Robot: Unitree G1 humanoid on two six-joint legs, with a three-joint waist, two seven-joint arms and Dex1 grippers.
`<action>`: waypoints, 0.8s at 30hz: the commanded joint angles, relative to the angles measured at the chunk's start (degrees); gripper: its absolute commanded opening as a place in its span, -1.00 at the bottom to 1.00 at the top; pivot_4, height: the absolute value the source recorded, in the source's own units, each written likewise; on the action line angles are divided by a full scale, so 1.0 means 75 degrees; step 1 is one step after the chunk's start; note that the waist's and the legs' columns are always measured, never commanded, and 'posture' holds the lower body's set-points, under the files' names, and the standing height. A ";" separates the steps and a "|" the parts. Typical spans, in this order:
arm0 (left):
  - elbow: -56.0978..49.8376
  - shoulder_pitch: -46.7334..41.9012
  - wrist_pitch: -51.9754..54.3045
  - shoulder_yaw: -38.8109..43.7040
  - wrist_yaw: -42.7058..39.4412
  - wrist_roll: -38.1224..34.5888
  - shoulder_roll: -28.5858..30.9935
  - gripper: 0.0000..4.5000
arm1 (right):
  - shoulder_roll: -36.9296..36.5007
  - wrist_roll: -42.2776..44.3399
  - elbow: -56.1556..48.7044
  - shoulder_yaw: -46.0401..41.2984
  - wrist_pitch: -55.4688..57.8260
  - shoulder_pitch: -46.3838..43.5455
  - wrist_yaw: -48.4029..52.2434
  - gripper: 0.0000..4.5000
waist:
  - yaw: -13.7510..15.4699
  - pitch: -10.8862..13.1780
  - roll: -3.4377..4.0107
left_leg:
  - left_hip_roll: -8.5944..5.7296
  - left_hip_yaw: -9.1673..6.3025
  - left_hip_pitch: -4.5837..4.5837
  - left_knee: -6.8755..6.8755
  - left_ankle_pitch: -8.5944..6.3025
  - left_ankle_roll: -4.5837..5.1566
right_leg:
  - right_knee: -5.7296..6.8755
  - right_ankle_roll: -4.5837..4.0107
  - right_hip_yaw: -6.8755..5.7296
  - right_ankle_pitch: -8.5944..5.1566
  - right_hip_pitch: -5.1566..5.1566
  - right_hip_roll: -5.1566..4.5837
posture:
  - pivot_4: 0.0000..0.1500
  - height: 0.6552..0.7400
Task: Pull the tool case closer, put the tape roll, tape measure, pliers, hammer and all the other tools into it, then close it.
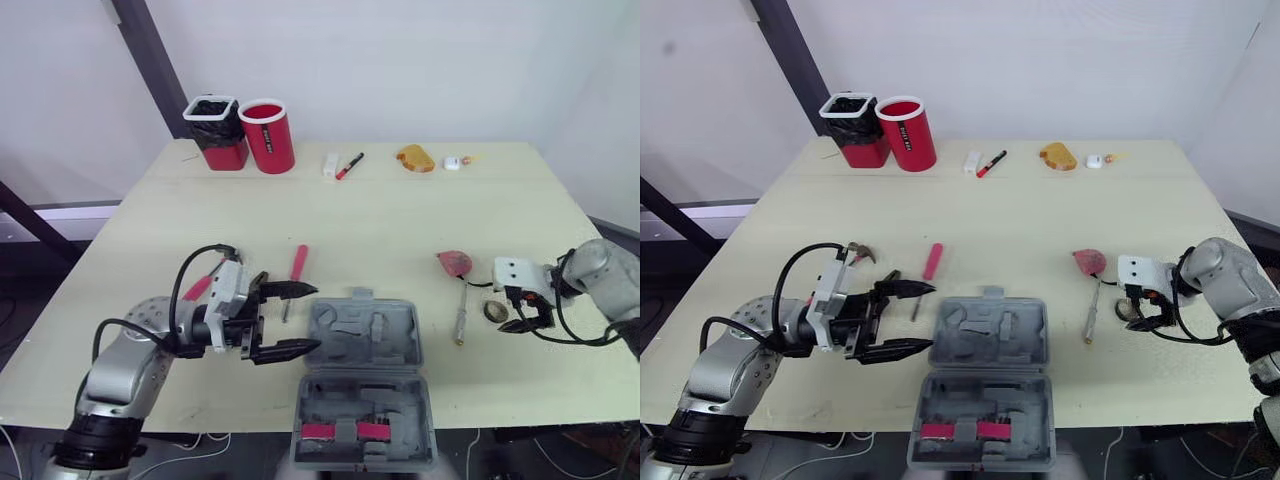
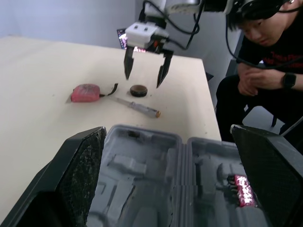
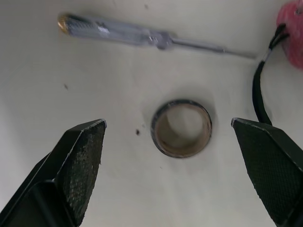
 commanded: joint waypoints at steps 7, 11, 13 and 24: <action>-0.0437 0.0156 -0.0030 0.0172 0.0132 -0.0285 0.0024 0.99 | 0.0137 -0.0542 0.0308 0.0078 -0.0517 -0.0144 0.0154 0.99 | -0.0026 0.0001 0.0002 | 0.0001 0.0002 0.0010 0.0003 0.0001 0.0000 | 0.0011 0.0000 0.0005 0.0000 0.0003 0.0004 | 1.00 1.00; -0.0328 0.0130 -0.0111 0.0158 0.0100 -0.0265 0.0019 0.99 | 0.0167 -0.0519 0.0093 0.0033 -0.0463 -0.0018 0.0149 0.99 | -0.0018 0.0001 0.0002 | 0.0001 0.0001 0.0011 0.0003 0.0001 0.0000 | 0.0010 -0.0001 0.0005 0.0000 0.0003 0.0004 | 1.00 1.00; -0.0283 0.0109 -0.0138 0.0144 0.0074 -0.0261 0.0019 0.99 | 0.0197 -0.0499 0.0027 0.0012 -0.0404 0.0028 0.0134 0.99 | -0.0015 0.0001 0.0002 | 0.0001 0.0001 0.0011 0.0003 0.0001 0.0000 | 0.0010 0.0000 0.0005 0.0000 0.0003 0.0004 | 1.00 1.00; -0.0095 -0.0009 -0.0267 0.0082 -0.0097 -0.0225 -0.0021 1.00 | 0.0592 -0.0733 0.0396 0.0097 -0.0397 0.0169 -0.0403 0.82 | -0.0019 0.0000 0.0000 | 0.0001 0.0001 0.0011 0.0004 0.0001 -0.0001 | 0.0010 -0.0001 0.0005 0.0000 0.0004 0.0006 | 1.00 1.00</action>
